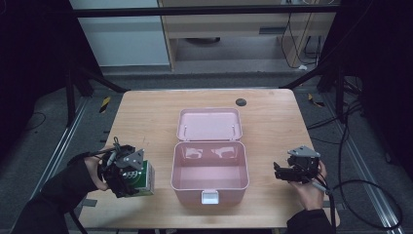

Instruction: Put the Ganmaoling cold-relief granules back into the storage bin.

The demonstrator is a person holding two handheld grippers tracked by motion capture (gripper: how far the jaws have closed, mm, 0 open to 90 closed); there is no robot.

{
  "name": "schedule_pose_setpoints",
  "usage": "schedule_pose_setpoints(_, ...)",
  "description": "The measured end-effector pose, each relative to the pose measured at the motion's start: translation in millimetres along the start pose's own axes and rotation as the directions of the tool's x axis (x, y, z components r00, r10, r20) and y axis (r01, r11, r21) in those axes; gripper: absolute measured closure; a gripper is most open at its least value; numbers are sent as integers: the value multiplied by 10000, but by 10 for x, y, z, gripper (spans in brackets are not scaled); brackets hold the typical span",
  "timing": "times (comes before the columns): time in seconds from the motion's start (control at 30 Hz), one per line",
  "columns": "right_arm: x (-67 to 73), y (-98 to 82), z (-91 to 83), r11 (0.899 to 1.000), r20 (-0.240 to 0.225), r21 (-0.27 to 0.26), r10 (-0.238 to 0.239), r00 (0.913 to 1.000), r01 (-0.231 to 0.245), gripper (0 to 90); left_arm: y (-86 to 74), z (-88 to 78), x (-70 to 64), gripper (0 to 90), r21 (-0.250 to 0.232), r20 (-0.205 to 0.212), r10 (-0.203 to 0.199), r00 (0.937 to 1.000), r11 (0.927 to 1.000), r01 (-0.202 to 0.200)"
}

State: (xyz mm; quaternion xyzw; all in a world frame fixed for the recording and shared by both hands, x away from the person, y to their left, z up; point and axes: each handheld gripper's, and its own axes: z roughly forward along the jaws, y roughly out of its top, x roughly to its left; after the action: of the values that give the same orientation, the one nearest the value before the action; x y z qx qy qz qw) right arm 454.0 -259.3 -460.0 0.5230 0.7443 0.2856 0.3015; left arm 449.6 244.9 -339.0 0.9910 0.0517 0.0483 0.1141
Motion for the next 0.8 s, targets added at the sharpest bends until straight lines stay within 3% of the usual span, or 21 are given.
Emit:
schedule_pose_setpoints(0.57,-5,-1,0,10000,22,42,-19,10000,19,68,219,-300,114,153,-193,-262,47,9996,9998,-52)
schedule_pose_setpoints(0.8,-7,-2,1,10000,-1,60,-26,10000,26,68,325,-389,151,153,-222,-394,259,9989,9994,-268)
